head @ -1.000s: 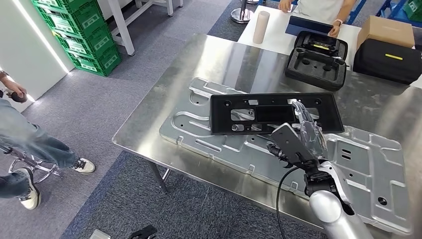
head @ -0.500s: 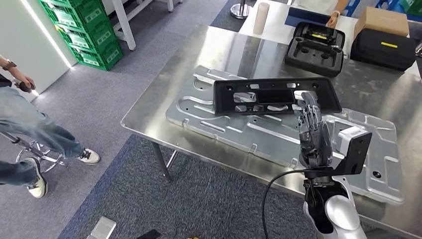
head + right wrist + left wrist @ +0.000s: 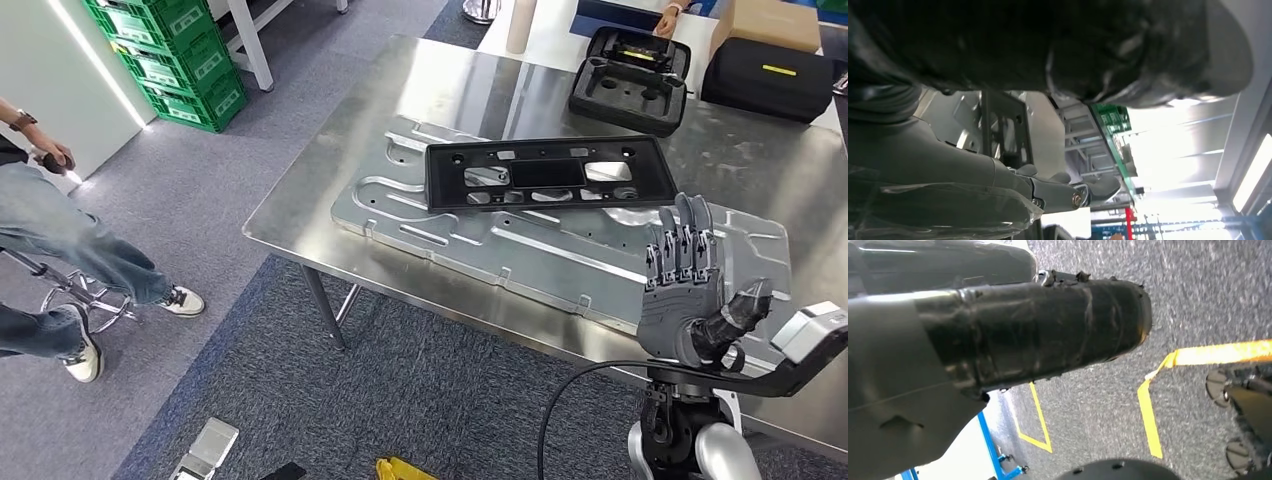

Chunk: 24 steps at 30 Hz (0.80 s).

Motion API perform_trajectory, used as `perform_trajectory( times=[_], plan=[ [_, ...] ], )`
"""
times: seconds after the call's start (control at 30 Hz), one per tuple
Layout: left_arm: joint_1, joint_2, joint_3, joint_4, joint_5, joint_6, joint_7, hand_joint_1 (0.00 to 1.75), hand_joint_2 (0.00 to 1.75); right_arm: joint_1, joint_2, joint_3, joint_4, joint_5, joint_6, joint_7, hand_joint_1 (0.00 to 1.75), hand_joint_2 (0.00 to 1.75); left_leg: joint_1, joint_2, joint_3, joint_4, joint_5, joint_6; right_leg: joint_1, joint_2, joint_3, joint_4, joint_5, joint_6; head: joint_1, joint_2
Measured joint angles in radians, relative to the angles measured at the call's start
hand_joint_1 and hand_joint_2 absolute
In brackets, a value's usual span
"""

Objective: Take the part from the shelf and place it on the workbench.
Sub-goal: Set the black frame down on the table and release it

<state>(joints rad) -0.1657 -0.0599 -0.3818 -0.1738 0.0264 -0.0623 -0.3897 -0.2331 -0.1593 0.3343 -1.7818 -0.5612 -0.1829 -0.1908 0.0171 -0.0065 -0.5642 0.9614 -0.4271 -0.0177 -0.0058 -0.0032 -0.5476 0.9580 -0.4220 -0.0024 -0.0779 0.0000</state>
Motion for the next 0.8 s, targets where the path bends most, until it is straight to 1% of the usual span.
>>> perform_trajectory(
  times=[0.03, 0.07, 0.1, 0.13, 0.17, 0.2, 0.23, 0.27, 0.3, 0.33, 0.37, 0.4, 0.43, 0.47, 0.5, 0.53, 0.57, 0.6, 0.63, 0.67, 0.7, 0.73, 0.77, 0.8],
  plan=[
    [0.002, 0.001, 0.003, 0.0, 0.002, 0.001, -0.002, 0.0, 0.0, 0.009, -0.001, -0.005, -0.006, 0.009, -0.003, -0.001, 0.0, 0.0, 0.0, -0.001, -0.006, 0.012, -0.016, -0.004, -0.002, 0.0, 0.003, -0.012, 0.003, -0.005, -0.002, 0.0],
    [0.003, 0.003, 0.007, 0.0, 0.005, 0.002, -0.003, 0.0, 0.0, 0.017, -0.002, -0.01, -0.012, 0.02, -0.006, -0.001, 0.0, 0.0, 0.0, -0.002, -0.02, 0.044, -0.047, -0.007, -0.005, 0.0, 0.005, -0.024, 0.005, -0.01, -0.004, 0.0],
    [0.004, 0.006, 0.01, 0.0, 0.007, 0.002, -0.005, 0.0, 0.0, 0.026, -0.002, -0.015, -0.019, 0.031, -0.01, -0.001, 0.0, 0.0, 0.0, -0.002, -0.041, 0.101, -0.089, -0.01, -0.007, -0.001, 0.005, -0.033, 0.006, -0.013, -0.007, 0.0],
    [0.006, 0.01, 0.014, 0.0, 0.009, 0.003, -0.006, 0.0, 0.0, 0.035, -0.004, -0.019, -0.026, 0.041, -0.014, -0.002, 0.0, 0.0, 0.0, -0.001, -0.065, 0.172, -0.132, -0.012, -0.005, -0.001, -0.002, -0.03, 0.009, -0.016, -0.01, 0.0],
    [0.009, 0.014, 0.016, 0.0, 0.01, 0.003, -0.008, 0.0, 0.0, 0.044, -0.005, -0.022, -0.032, 0.048, -0.017, -0.002, 0.0, 0.0, -0.001, 0.0, -0.085, 0.241, -0.163, -0.013, -0.004, -0.002, -0.009, -0.027, 0.012, -0.018, -0.01, 0.0],
    [0.011, 0.017, 0.018, 0.0, 0.01, 0.004, -0.01, 0.0, 0.0, 0.052, -0.006, -0.024, -0.037, 0.054, -0.02, -0.001, 0.0, 0.0, -0.001, 0.0, -0.094, 0.287, -0.175, -0.014, -0.004, -0.003, -0.017, -0.022, 0.016, -0.018, -0.011, 0.0],
    [0.013, 0.02, 0.019, 0.0, 0.011, 0.006, -0.011, 0.0, 0.0, 0.059, -0.007, -0.026, -0.043, 0.057, -0.022, -0.001, 0.0, 0.0, -0.001, 0.0, -0.086, 0.298, -0.164, -0.015, -0.003, -0.003, -0.026, -0.017, 0.021, -0.018, -0.01, 0.0],
    [0.013, 0.023, 0.02, 0.0, 0.011, 0.008, -0.011, 0.0, 0.0, 0.064, -0.007, -0.029, -0.049, 0.06, -0.023, -0.001, 0.0, 0.0, -0.001, 0.0, -0.061, 0.276, -0.139, -0.016, -0.004, -0.003, -0.037, -0.011, 0.026, -0.016, -0.011, 0.0],
    [0.013, 0.025, 0.021, 0.0, 0.011, 0.009, -0.012, 0.0, 0.0, 0.067, -0.007, -0.033, -0.055, 0.061, -0.024, -0.001, 0.0, 0.0, -0.001, 0.0, -0.02, 0.22, -0.109, -0.015, -0.005, -0.002, -0.049, -0.004, 0.032, -0.013, -0.011, 0.0],
    [0.011, 0.027, 0.023, 0.0, 0.011, 0.01, -0.012, 0.0, 0.0, 0.07, -0.007, -0.036, -0.061, 0.062, -0.024, 0.0, 0.0, 0.0, -0.001, -0.001, 0.028, 0.149, -0.094, -0.014, -0.004, 0.0, -0.061, 0.003, 0.038, -0.009, -0.012, 0.0],
    [0.009, 0.028, 0.024, 0.0, 0.012, 0.01, -0.013, 0.0, 0.0, 0.072, -0.008, -0.039, -0.069, 0.064, -0.024, 0.0, 0.0, 0.0, -0.002, -0.003, 0.07, 0.084, -0.089, -0.011, -0.004, 0.001, -0.07, 0.009, 0.044, -0.004, -0.014, 0.0],
    [0.007, 0.028, 0.025, 0.0, 0.014, 0.011, -0.014, 0.0, 0.0, 0.075, -0.01, -0.041, -0.077, 0.066, -0.024, 0.001, 0.0, 0.0, -0.003, -0.005, 0.097, 0.035, -0.093, -0.006, -0.003, 0.002, -0.077, 0.014, 0.052, 0.002, -0.015, 0.0],
    [0.007, 0.028, 0.026, 0.0, 0.016, 0.011, -0.015, 0.0, 0.0, 0.078, -0.011, -0.043, -0.085, 0.069, -0.024, 0.001, 0.0, 0.0, -0.005, -0.006, 0.107, 0.012, -0.099, 0.0, -0.002, 0.002, -0.081, 0.014, 0.06, 0.008, -0.016, 0.0],
    [0.007, 0.028, 0.028, 0.0, 0.018, 0.011, -0.015, 0.0, 0.0, 0.081, -0.013, -0.044, -0.092, 0.072, -0.023, 0.002, 0.0, 0.0, -0.007, -0.006, 0.103, 0.007, -0.095, 0.008, -0.003, 0.002, -0.083, 0.012, 0.07, 0.014, -0.016, 0.0],
    [0.008, 0.028, 0.03, 0.0, 0.02, 0.011, -0.016, 0.0, 0.0, 0.086, -0.014, -0.044, -0.1, 0.076, -0.022, 0.002, 0.0, 0.0, -0.006, -0.004, 0.091, 0.007, -0.085, 0.016, -0.004, 0.003, -0.086, 0.01, 0.075, 0.02, -0.016, 0.0],
    [0.01, 0.028, 0.032, 0.0, 0.022, 0.011, -0.018, 0.0, 0.0, 0.092, -0.016, -0.044, -0.107, 0.082, -0.02, 0.004, 0.0, 0.0, -0.004, -0.001, 0.079, 0.005, -0.074, 0.025, -0.004, 0.004, -0.093, 0.017, 0.062, 0.025, -0.015, 0.0],
    [0.012, 0.027, 0.035, 0.0, 0.022, 0.011, -0.02, 0.0, 0.0, 0.097, -0.017, -0.044, -0.115, 0.089, -0.018, 0.007, 0.0, 0.0, -0.002, 0.002, 0.064, 0.002, -0.061, 0.033, -0.005, 0.004, -0.103, 0.042, 0.028, 0.031, -0.012, 0.0],
    [0.013, 0.024, 0.038, 0.0, 0.023, 0.011, -0.022, 0.0, 0.0, 0.101, -0.02, -0.044, -0.123, 0.098, -0.015, 0.01, 0.0, 0.0, 0.0, 0.005, 0.046, 0.0, -0.047, 0.039, -0.007, 0.005, -0.116, 0.088, -0.025, 0.036, -0.009, 0.0],
    [0.014, 0.02, 0.04, 0.0, 0.024, 0.011, -0.023, 0.0, 0.0, 0.104, -0.021, -0.044, -0.132, 0.107, -0.011, 0.015, 0.0, 0.0, -0.001, 0.005, 0.029, -0.001, -0.034, 0.042, -0.008, 0.004, -0.13, 0.154, -0.087, 0.04, -0.006, 0.0],
    [0.014, 0.016, 0.041, 0.001, 0.025, 0.011, -0.025, 0.0, 0.0, 0.107, -0.023, -0.044, -0.14, 0.115, -0.008, 0.02, 0.0, 0.0, -0.001, 0.006, 0.011, -0.001, -0.02, 0.044, -0.009, 0.004, -0.14, 0.226, -0.134, 0.043, -0.004, 0.0],
    [0.014, 0.012, 0.043, 0.001, 0.026, 0.011, -0.025, 0.0, 0.0, 0.11, -0.023, -0.043, -0.147, 0.123, -0.005, 0.024, 0.0, 0.0, -0.002, 0.007, -0.007, -0.001, -0.005, 0.044, -0.009, 0.004, -0.142, 0.287, -0.155, 0.044, -0.004, 0.0],
    [0.014, 0.009, 0.044, 0.001, 0.027, 0.011, -0.025, 0.0, 0.0, 0.114, -0.024, -0.043, -0.153, 0.131, -0.003, 0.029, 0.0, 0.0, -0.003, 0.008, -0.026, 0.0, 0.01, 0.043, -0.009, 0.004, -0.133, 0.325, -0.146, 0.043, -0.004, 0.0],
    [0.014, 0.008, 0.046, 0.001, 0.028, 0.011, -0.025, 0.0, 0.0, 0.116, -0.024, -0.042, -0.158, 0.138, -0.002, 0.033, 0.0, 0.0, -0.004, 0.008, -0.041, 0.0, 0.025, 0.042, -0.009, 0.004, -0.109, 0.331, -0.116, 0.039, -0.004, 0.0],
    [0.014, 0.007, 0.048, 0.001, 0.029, 0.011, -0.025, 0.0, 0.0, 0.117, -0.024, -0.041, -0.164, 0.145, -0.002, 0.036, 0.0, 0.0, -0.006, 0.008, -0.056, 0.0, 0.04, 0.041, -0.008, 0.004, -0.068, 0.3, -0.084, 0.032, -0.004, 0.0]
  ],
)
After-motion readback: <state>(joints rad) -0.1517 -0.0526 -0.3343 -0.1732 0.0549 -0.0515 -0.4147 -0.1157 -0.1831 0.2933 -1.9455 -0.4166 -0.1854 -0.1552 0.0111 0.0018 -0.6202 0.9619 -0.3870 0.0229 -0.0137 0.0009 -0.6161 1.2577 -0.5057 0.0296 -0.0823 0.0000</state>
